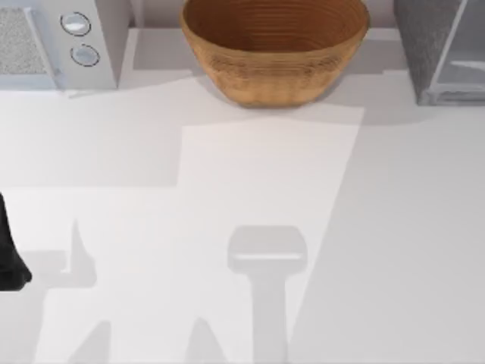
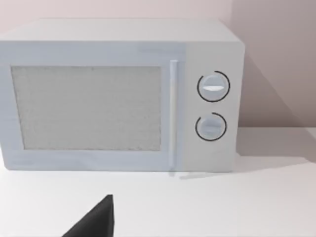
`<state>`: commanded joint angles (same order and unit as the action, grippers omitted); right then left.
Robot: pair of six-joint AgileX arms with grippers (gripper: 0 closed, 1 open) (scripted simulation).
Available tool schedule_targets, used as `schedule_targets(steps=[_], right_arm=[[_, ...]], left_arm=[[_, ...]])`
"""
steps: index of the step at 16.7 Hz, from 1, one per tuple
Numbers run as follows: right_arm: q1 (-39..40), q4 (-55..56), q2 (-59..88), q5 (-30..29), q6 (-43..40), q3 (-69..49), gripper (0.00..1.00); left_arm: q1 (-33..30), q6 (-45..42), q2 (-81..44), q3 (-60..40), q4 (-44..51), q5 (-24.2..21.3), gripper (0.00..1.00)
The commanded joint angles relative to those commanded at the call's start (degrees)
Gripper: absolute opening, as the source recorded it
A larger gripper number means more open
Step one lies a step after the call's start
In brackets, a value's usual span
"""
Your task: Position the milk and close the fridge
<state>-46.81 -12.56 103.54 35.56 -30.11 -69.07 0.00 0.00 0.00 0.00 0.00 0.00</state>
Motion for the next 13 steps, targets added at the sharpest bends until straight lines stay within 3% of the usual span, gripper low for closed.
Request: schedule_targets(steps=[3, 9, 13], right_arm=[[9.6, 4.3, -2.8, -7.6, 7.3, 2.3, 1.0], [35.9, 11.3, -6.8, -22.8, 20.7, 8.6, 1.0], [44.1, 16.5, -10.3, -31.8, 28.9, 13.0, 1.0]], left_arm=[[0.0, 0.0, 0.0, 0.0, 0.0, 0.0, 1.0], [0.0, 0.0, 0.0, 0.0, 0.0, 0.0, 1.0], [0.0, 0.0, 0.0, 0.0, 0.0, 0.0, 1.0]])
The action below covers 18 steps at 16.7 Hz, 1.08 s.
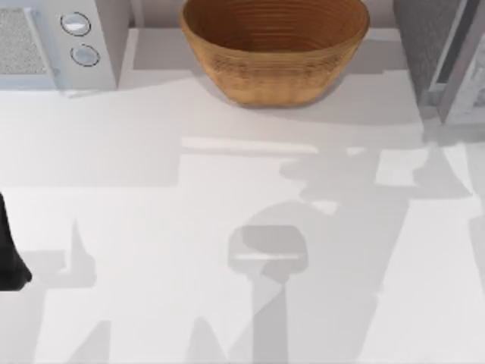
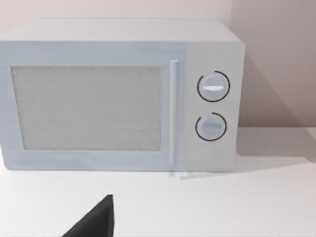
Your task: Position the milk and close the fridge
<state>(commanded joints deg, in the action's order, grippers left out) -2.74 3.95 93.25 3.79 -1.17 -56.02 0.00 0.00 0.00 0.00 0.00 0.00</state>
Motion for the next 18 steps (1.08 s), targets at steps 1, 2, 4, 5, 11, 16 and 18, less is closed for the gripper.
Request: schedule_targets(steps=[1, 2, 4, 5, 11, 16, 18], right_arm=[[0.7, 0.5, -0.3, -1.0, 0.8, 0.8, 1.0], [0.8, 0.6, -0.4, -1.2, 0.9, 1.1, 1.0], [0.8, 0.6, -0.4, -1.2, 0.9, 1.1, 1.0], [0.8, 0.6, -0.4, -1.2, 0.9, 1.1, 1.0], [0.0, -0.9, 5.9, -1.6, 0.7, -5.6, 1.0], [0.2, -3.8, 16.7, -1.9, 0.8, -20.1, 1.0], [0.2, -4.6, 19.5, -1.9, 0.9, -23.5, 1.0]], left_arm=[[0.0, 0.0, 0.0, 0.0, 0.0, 0.0, 1.0], [0.0, 0.0, 0.0, 0.0, 0.0, 0.0, 1.0], [0.0, 0.0, 0.0, 0.0, 0.0, 0.0, 1.0], [0.0, 0.0, 0.0, 0.0, 0.0, 0.0, 1.0], [0.0, 0.0, 0.0, 0.0, 0.0, 0.0, 1.0], [0.0, 0.0, 0.0, 0.0, 0.0, 0.0, 1.0], [0.0, 0.0, 0.0, 0.0, 0.0, 0.0, 1.0]])
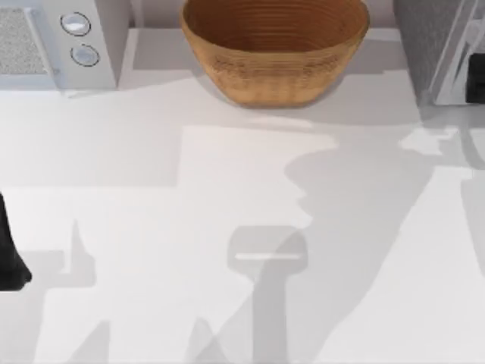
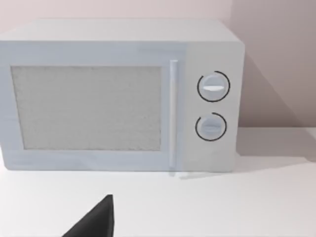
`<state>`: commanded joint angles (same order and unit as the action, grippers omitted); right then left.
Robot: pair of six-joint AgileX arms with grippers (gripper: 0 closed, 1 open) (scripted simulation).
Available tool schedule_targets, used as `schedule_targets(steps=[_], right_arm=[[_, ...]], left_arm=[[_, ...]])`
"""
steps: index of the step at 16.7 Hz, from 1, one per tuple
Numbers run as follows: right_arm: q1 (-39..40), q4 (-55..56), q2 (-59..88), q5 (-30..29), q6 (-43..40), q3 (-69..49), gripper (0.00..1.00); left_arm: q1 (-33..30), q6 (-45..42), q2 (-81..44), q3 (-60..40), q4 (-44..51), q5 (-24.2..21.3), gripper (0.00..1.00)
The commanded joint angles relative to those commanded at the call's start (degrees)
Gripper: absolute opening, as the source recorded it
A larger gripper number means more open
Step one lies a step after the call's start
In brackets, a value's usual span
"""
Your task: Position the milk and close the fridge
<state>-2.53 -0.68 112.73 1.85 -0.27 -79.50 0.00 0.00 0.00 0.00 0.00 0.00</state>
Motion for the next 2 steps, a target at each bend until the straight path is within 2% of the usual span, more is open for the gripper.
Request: schedule_targets(steps=[2], right_arm=[[0.0, -0.3, 0.9, 0.0, 0.0, -1.0, 1.0]], left_arm=[[0.0, 0.0, 0.0, 0.0, 0.0, 0.0, 1.0]])
